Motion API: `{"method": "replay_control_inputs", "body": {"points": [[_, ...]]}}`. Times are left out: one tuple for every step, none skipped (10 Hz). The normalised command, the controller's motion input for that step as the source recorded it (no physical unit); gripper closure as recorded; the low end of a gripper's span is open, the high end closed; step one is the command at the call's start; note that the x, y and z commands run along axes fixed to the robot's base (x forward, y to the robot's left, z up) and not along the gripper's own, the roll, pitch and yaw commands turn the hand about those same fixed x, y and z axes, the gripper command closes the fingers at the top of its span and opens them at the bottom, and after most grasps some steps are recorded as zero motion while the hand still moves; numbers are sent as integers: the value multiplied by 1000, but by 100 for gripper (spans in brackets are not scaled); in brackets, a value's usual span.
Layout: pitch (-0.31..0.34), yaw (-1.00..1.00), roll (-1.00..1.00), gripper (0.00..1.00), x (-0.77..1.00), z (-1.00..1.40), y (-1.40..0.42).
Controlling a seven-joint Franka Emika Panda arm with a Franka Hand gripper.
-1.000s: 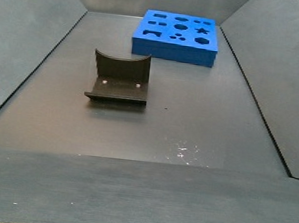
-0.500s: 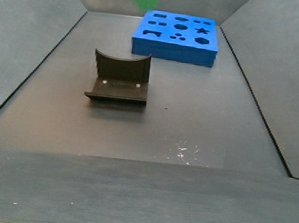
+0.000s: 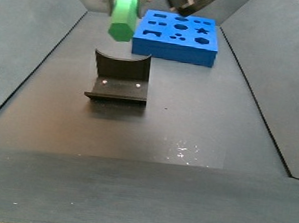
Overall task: Pick up the hexagon object. Move up. Place the hexagon object on the fixture. Regrasp the hexagon object. Move to above the board. Insert the hexagon object.
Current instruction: Place the hexagon object on the fixture.
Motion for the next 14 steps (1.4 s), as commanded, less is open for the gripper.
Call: {"method": "replay_control_inputs", "body": {"points": [[31, -97, -1000, 100, 110, -1000, 79], [16, -118, -1000, 100, 116, -1000, 81], [23, -127, -1000, 100, 124, -1000, 90], [39, -131, -1000, 100, 130, -1000, 88], [51, -136, -1000, 100, 138, -1000, 96], [52, -146, -950, 100, 154, -1000, 107], [40, -139, -784, 100, 164, -1000, 115], [35, -133, -669, 100, 169, -1000, 120], [19, -116, -384, 100, 160, -853, 114], [12, -109, -278, 100, 145, -714, 98], [-5, -97, -165, 100, 103, -430, 67], [-22, -90, -111, 100, 74, -351, 114], [-22, -90, -111, 100, 74, -351, 114], [-27, -82, -93, 100, 54, -347, 139]]}}
